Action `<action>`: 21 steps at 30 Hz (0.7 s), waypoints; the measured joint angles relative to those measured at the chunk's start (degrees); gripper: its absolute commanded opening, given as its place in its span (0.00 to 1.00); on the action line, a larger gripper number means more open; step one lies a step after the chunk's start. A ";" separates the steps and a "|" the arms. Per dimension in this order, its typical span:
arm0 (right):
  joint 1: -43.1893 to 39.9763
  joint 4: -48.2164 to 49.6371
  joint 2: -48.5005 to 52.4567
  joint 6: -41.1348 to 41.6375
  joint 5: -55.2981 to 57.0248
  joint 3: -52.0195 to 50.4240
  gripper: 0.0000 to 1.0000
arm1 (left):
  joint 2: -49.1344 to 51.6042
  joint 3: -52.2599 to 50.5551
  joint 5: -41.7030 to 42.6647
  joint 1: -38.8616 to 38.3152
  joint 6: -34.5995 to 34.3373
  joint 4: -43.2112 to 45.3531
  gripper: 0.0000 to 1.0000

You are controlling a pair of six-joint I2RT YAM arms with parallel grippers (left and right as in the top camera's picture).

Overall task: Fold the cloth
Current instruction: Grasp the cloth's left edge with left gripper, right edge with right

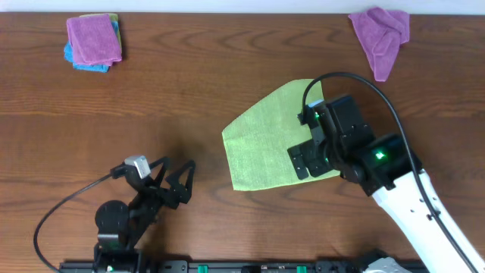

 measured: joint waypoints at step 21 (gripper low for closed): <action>-23.91 1.42 -5.53 -2.16 -3.78 -1.84 0.99 | 64.96 33.77 4.74 -14.95 14.40 5.27 0.95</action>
